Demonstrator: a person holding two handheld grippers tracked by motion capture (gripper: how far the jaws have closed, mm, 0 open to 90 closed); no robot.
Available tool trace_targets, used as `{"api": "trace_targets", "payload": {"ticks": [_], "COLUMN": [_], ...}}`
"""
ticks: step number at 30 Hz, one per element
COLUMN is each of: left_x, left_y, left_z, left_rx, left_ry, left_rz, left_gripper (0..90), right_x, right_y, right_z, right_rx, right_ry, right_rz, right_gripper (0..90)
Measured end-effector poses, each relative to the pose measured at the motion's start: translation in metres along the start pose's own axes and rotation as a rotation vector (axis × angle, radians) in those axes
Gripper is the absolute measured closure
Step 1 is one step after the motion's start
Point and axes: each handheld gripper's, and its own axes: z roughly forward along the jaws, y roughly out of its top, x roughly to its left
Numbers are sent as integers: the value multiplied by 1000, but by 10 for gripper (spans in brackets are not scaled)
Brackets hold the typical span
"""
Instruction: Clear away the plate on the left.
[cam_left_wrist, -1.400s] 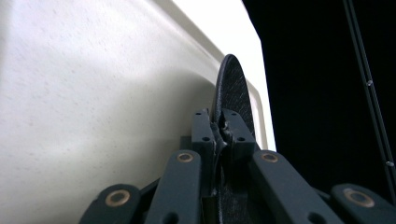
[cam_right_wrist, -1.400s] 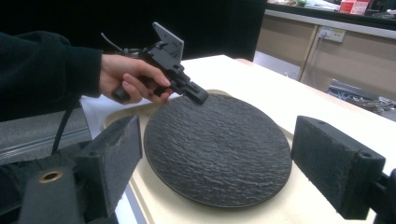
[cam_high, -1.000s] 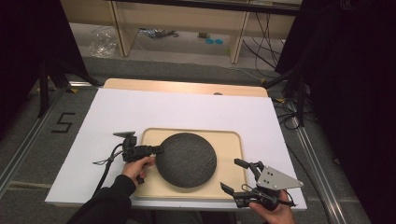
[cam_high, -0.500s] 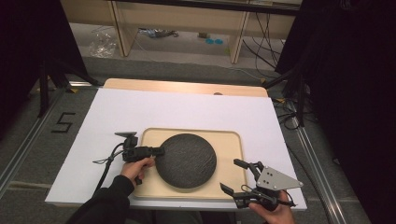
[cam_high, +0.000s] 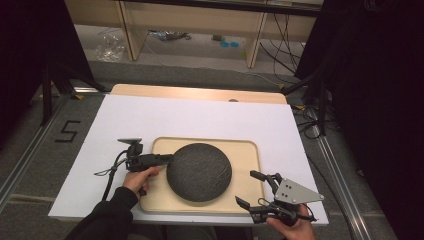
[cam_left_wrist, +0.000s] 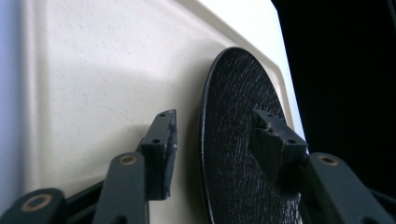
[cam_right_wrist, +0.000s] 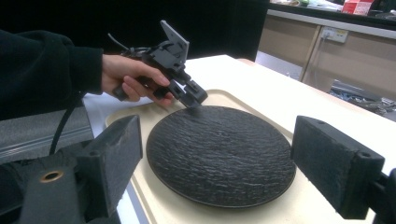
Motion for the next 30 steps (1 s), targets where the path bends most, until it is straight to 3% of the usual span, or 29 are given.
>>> {"api": "trace_targets", "payload": {"ticks": [8,18,27,30], "left_x": [-1,-4,-13,-15], "left_y": [3,6,10,11], "left_z": [-7,-19,-27,-31], "left_rx": [-2,-18,-11,-16], "left_ry": [1,17,21,19], "left_rz": [-15,-3,53,51], "left_gripper": [449,413,368,350], "right_x": [1,1,0,0], "right_y": [0,-1,0,0], "right_z": [0,0,1,1], "right_rx": [-3,2,2,1], "right_ry": [9,1,8,9], "right_rz": [-3,-2,-2,-2], "right_gripper": [178,177,177,178]}}
